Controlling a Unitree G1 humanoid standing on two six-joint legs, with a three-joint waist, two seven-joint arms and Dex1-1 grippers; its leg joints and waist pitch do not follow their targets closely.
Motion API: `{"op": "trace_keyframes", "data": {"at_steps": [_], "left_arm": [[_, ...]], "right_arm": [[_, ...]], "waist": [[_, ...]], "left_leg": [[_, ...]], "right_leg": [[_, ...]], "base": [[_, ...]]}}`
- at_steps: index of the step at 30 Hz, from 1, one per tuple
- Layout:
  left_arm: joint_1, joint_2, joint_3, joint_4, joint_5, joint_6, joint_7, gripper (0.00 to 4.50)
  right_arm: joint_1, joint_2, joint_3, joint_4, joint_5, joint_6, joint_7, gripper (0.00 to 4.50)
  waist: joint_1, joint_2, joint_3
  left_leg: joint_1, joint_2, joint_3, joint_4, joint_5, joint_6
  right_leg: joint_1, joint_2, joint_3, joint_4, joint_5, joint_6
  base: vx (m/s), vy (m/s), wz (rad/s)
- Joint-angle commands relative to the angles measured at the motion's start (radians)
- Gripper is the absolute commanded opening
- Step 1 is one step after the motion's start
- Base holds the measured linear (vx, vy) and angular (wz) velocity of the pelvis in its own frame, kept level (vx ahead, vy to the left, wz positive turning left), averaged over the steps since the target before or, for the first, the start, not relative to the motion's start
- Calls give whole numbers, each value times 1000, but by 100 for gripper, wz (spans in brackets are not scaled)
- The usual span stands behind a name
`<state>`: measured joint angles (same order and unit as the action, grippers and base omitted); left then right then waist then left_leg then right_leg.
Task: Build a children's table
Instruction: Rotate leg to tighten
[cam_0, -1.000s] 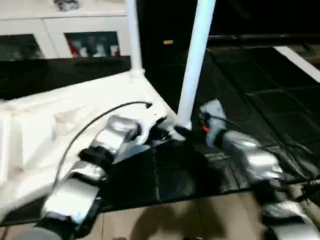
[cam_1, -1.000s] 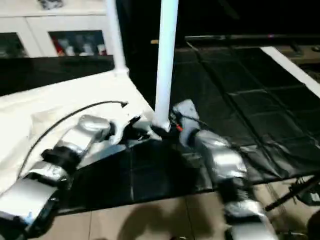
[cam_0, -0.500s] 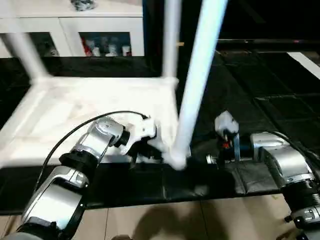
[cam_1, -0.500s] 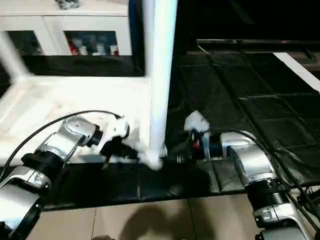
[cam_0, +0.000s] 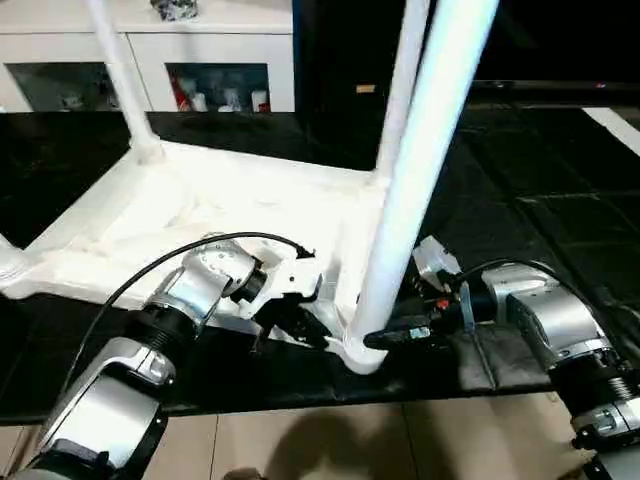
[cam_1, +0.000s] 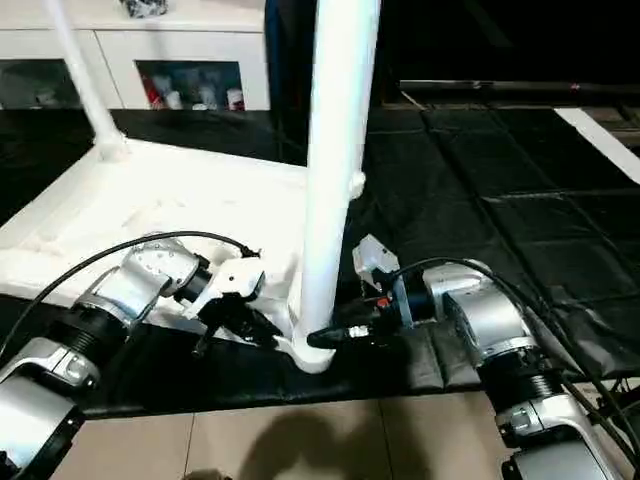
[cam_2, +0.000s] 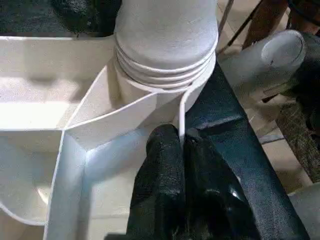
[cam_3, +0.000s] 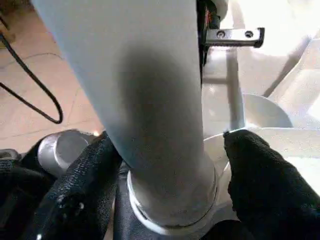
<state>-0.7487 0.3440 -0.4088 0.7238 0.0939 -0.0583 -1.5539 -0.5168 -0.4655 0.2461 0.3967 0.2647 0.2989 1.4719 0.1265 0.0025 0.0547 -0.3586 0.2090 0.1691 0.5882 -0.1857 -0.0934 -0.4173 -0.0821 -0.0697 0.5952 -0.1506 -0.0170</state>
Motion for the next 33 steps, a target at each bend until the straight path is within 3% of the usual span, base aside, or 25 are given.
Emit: {"op": "trace_keyframes", "data": {"at_steps": [1, 6, 12, 19, 25, 29, 30, 31, 32, 33], "left_arm": [[4, -7, -32, -35, -1, -8, -50, 0], [11, -4, -34, -50, -3, 0, -49, 0], [13, -6, -35, -49, -8, 7, -44, 0], [10, -33, -1, -33, -13, 79, 41, 0], [5, -65, 41, -28, -32, 144, 127, 0], [-4, -118, 98, -35, -45, 242, 287, 0], [-9, -131, 110, -31, -45, 262, 325, 0], [-9, -131, 110, -31, -45, 262, 325, 0], [-19, -152, 127, -23, -46, 285, 382, 0], [-27, -165, 139, -17, -47, 302, 418, 0]], "right_arm": [[-17, -7, 12, -8, 11, 6, 27, 301], [-16, -5, 13, -10, 17, 12, 44, 252], [-5, -5, 14, -28, 26, 27, 56, 218], [52, 8, -10, -98, 64, 78, 16, 206], [103, 38, -35, -142, 63, 102, -88, 206], [149, 137, -74, -143, -11, 106, -356, 205], [144, 173, -87, -126, -29, 108, -434, 204], [144, 173, -87, -126, -29, 108, -434, 202], [129, 222, -106, -94, -49, 109, -536, 200], [114, 255, -119, -69, -59, 114, -602, 200]], "waist": [[-6, -11, -74], [-7, -10, -73], [-7, -9, -75], [-6, -8, -73], [-1, -11, -67], [-14, -13, -66], [-32, -12, -63], [-32, -12, -63], [-47, -16, -64], [-50, -9, -65]], "left_leg": [[2, 20, 9, -62, -156, 73], [4, 20, 8, -64, -170, 65], [4, 19, 8, -62, -156, 66], [4, 19, 8, -63, -163, 62], [9, 18, 7, -68, -207, 46], [6, 12, 2, -73, -222, 21], [1, 8, -2, -76, -230, 11], [1, 8, -2, -76, -230, 11], [-2, 4, -2, -74, -226, 12], [0, 3, 0, -72, -218, 9]], "right_leg": [[63, -53, 38, -58, -223, -229], [62, -53, 37, -61, -258, -218], [64, -52, 38, -58, -231, -223], [64, -51, 38, -61, -245, -217], [60, -53, 37, -74, -348, -183], [63, -55, 35, -79, -415, -146], [63, -54, 29, -86, -467, -120], [63, -54, 29, -86, -467, -120], [65, -54, 30, -89, -489, -107], [61, -53, 31, -89, -481, -110]], "base": [[0, 0, 0], [0, 0, 0], [0, 0, 0], [0, 0, 0], [0, 0, 0], [0, 0, 0], [0, 0, 0], [0, 0, 0], [0, 0, 0], [0, 0, 0]]}}
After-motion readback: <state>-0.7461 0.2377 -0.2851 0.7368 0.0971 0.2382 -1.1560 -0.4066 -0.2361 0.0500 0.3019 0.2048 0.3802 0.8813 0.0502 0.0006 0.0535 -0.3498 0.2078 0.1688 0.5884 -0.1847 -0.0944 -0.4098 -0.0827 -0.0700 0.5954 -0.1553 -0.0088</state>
